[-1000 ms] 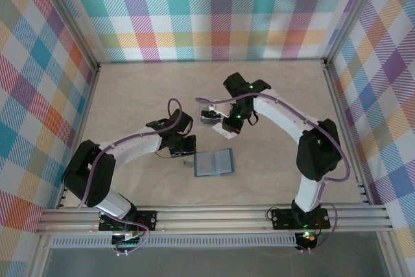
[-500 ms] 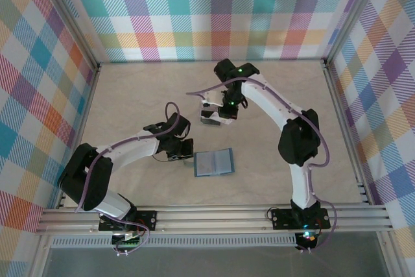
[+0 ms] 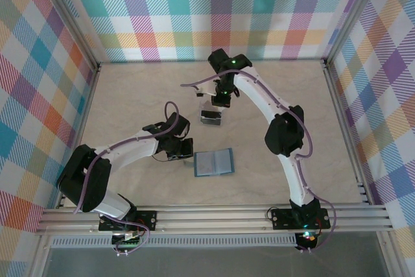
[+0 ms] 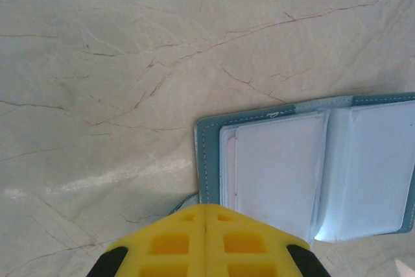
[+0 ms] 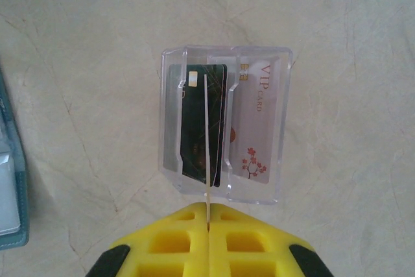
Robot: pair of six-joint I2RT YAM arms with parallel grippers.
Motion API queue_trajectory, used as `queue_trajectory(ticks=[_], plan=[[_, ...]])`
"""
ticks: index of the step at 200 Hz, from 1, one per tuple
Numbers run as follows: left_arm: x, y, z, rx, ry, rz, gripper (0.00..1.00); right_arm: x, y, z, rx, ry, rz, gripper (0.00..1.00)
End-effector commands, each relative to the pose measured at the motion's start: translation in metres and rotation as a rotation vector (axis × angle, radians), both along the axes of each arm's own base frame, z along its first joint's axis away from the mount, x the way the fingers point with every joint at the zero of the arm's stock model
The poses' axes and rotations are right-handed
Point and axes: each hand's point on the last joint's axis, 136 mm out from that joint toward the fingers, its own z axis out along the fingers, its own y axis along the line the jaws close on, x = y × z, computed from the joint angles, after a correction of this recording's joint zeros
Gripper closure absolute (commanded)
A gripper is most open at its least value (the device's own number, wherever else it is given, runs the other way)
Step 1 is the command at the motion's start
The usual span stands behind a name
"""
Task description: Take the credit cards out of the card holder
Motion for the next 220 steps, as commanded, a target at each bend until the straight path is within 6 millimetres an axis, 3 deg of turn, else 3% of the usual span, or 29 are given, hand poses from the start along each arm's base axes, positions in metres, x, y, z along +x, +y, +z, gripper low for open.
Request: queue_trajectory(ticks=[1,77,134,197,220], plan=[[-0.003,0.008,-0.003,0.014,0.001,0.008,0.96,0.008,0.003,-0.003,0.003,-0.015,0.032,1.00],[-0.004,0.011,-0.005,0.023,0.008,0.012,0.96,0.022,0.013,-0.028,0.015,-0.007,0.030,1.00],[-0.003,0.008,-0.008,0.019,0.021,0.007,0.96,0.019,0.015,-0.040,0.019,0.035,0.014,1.00],[-0.002,0.007,-0.006,0.013,0.019,0.004,0.96,0.024,0.017,0.005,0.077,-0.058,0.007,1.00],[-0.001,0.006,-0.005,0.010,0.017,0.003,0.96,0.024,0.017,0.013,0.085,-0.073,0.001,1.00]])
